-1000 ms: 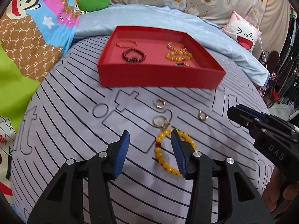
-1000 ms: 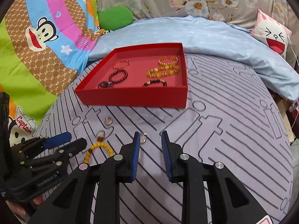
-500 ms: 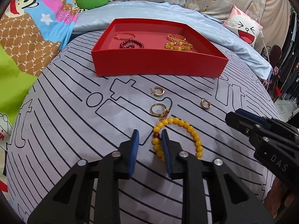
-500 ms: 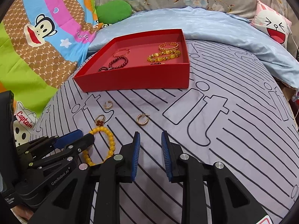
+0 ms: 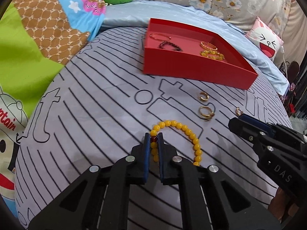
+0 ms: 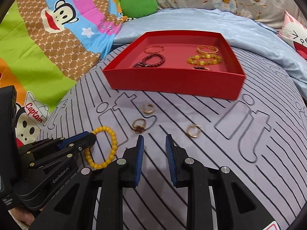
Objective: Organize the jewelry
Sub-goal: 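Grasp the yellow bead bracelet with the left gripper while the right gripper grasps the red-stone hoop earring, then carry the bracelet and earring into the red tray and open both grippers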
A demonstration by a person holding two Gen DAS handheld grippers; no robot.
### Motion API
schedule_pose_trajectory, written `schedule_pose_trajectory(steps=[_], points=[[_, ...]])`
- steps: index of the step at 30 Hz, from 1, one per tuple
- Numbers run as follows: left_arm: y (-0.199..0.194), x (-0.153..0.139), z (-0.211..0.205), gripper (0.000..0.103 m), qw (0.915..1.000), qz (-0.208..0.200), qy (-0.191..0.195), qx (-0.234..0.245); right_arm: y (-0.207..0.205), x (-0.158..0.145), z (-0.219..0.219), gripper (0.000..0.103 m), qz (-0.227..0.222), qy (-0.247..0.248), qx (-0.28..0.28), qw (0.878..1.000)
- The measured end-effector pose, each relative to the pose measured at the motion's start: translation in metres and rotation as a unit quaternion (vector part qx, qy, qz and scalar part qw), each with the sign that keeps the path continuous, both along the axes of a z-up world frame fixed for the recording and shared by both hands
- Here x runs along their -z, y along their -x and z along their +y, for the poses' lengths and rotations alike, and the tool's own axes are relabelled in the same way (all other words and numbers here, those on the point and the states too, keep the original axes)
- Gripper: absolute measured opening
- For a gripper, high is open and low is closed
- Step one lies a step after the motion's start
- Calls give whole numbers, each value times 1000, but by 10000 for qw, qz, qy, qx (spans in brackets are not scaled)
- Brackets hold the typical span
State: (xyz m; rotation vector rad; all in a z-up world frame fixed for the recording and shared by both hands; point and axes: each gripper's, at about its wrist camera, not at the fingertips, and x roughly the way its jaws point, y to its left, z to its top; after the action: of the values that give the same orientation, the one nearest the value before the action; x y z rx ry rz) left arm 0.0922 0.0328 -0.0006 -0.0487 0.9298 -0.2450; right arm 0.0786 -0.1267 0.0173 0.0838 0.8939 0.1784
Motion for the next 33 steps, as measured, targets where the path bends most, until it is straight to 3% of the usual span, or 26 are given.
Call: schedule_pose_trajectory(steps=[13, 24, 33], points=[[2, 3, 8, 8, 9999, -115, 123, 17, -24, 13, 17, 24, 184, 26, -66, 9998], [1, 3, 11, 8, 9997, -125, 215, 49, -28, 17, 21, 14, 183, 99, -57, 9998], [-4, -5, 10, 7, 9996, -37, 248, 87, -20, -4, 10, 14, -17, 50, 29, 10000]])
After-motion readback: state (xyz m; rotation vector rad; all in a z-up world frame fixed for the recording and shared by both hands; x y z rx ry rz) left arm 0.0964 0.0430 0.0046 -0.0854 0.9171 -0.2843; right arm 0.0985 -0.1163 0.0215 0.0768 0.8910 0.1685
